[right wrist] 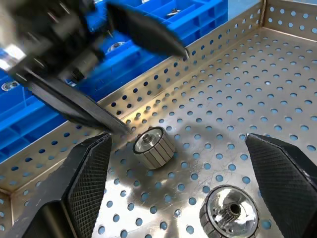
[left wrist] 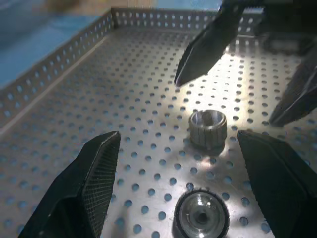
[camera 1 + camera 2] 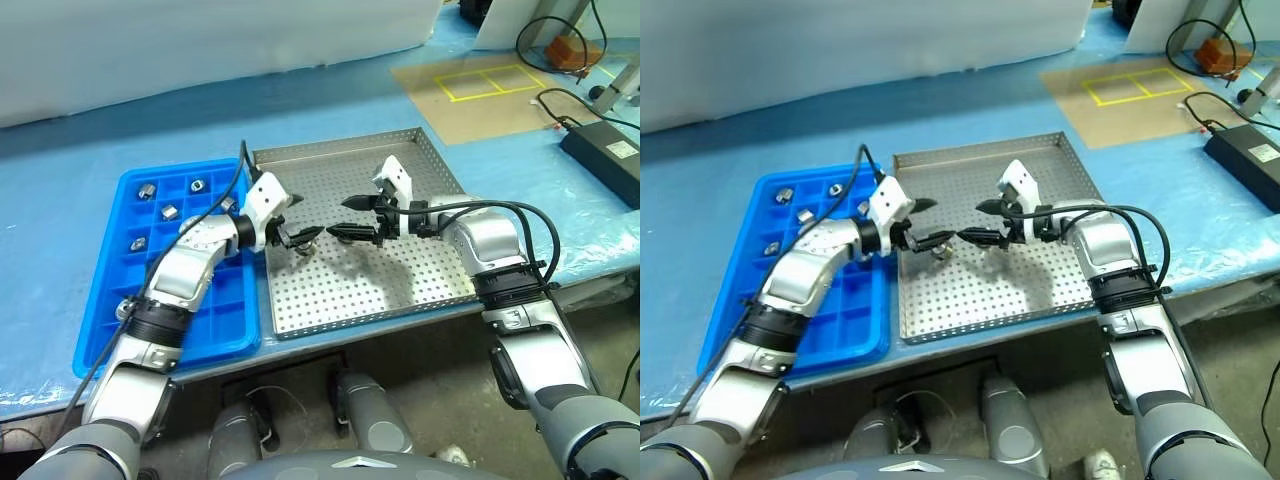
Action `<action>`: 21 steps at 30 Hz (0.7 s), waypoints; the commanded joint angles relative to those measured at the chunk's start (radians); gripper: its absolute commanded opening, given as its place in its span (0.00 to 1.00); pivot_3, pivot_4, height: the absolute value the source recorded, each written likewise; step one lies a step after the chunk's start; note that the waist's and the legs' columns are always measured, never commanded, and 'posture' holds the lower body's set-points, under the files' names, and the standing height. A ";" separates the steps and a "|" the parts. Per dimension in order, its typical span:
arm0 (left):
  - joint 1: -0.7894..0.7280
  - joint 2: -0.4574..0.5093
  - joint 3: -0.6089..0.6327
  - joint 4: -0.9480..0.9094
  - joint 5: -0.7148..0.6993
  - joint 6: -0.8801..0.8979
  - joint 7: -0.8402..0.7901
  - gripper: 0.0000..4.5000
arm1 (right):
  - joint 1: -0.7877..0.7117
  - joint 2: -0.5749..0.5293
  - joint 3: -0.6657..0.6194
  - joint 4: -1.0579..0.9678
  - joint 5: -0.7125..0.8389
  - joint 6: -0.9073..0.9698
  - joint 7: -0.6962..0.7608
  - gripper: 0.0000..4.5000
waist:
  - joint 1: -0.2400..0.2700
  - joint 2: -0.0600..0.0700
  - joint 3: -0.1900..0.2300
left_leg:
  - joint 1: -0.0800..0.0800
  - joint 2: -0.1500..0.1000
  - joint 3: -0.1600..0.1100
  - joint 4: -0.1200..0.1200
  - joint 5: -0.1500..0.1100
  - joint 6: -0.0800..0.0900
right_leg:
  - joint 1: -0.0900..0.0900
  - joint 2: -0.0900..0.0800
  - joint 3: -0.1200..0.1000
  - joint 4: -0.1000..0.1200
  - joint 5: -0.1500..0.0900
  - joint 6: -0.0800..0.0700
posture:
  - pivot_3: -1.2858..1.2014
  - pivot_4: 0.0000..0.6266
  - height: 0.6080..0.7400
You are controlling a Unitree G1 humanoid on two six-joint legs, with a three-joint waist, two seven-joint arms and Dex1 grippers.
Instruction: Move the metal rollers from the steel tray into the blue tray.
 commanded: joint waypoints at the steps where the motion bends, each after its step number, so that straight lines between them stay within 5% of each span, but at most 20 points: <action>1: 0.014 0.050 0.064 -0.119 -0.081 0.071 -0.024 0.89 | -0.017 0.001 0.001 -0.001 0.004 -0.033 0.002 0.99 | 0.003 0.000 0.000 | 0.000 0.000 0.000 0.000 0.000 0.000 | 0.000 0.000 0.000 0.000 0.000 0.000 | 0.30 0.24 1.00; 5: 0.068 0.069 0.139 -0.190 -0.172 0.175 0.011 0.89 | -0.009 -0.002 0.041 0.031 -0.053 -0.123 -0.015 0.99 | 0.005 0.001 0.000 | 0.002 0.000 0.000 0.000 0.001 -0.001 | 0.001 0.000 0.000 0.001 0.000 0.000 | 0.30 0.24 1.00; 21: 0.216 0.088 0.192 -0.186 -0.167 0.157 0.119 0.89 | -0.044 0.027 0.063 0.218 -0.147 -0.287 -0.095 0.99 | 0.009 0.001 0.001 | 0.002 0.000 0.000 0.000 0.002 -0.003 | 0.001 0.000 0.000 0.002 0.000 0.000 | 0.31 0.24 1.00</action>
